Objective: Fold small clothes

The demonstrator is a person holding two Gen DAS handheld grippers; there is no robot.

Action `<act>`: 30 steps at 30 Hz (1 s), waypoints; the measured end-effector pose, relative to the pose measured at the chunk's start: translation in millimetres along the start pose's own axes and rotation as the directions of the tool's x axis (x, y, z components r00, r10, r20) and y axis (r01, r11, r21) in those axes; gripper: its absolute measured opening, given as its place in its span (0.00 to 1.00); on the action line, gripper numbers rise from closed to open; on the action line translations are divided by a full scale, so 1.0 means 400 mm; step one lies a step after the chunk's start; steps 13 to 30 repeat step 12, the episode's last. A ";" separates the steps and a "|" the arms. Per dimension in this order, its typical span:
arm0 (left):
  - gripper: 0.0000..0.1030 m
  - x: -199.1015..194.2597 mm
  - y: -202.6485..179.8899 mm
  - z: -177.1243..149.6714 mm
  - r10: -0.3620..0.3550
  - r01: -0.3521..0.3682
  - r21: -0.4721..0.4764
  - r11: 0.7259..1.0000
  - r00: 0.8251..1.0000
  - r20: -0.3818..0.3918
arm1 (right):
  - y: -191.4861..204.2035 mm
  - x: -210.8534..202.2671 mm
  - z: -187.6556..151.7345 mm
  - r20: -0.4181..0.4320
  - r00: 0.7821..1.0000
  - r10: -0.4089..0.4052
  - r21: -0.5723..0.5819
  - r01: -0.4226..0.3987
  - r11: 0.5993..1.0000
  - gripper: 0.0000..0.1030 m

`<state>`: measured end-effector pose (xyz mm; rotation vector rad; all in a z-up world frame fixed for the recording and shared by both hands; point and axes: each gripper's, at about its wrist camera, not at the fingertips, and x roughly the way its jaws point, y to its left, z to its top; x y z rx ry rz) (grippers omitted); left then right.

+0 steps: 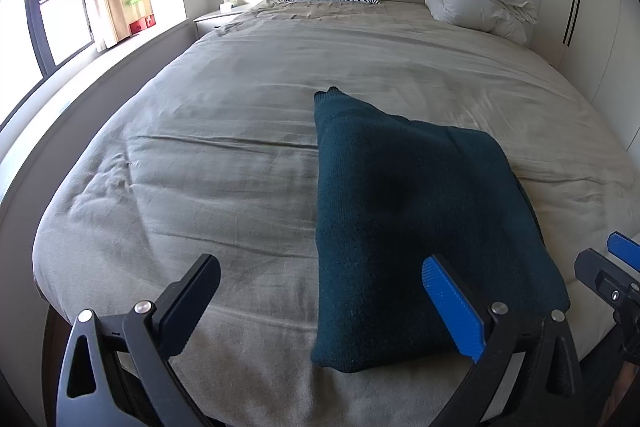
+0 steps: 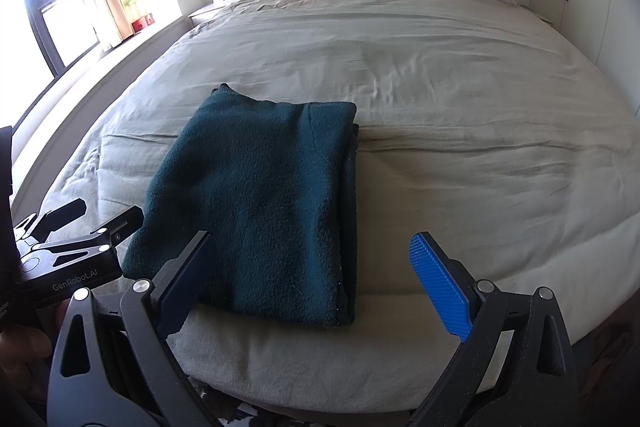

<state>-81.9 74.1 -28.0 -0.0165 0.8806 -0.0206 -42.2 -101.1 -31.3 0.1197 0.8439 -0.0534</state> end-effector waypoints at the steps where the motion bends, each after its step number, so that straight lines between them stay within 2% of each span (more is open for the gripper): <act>1: 1.00 0.000 0.000 0.000 0.000 0.000 0.001 1.000 1.000 -0.001 | -0.001 0.000 0.000 -0.001 1.000 0.001 0.000 -0.001 1.000 0.96; 30: 1.00 0.004 0.011 -0.003 -0.012 0.012 -0.002 1.000 1.000 0.004 | -0.005 0.003 0.000 -0.014 1.000 0.008 0.015 -0.008 1.000 0.96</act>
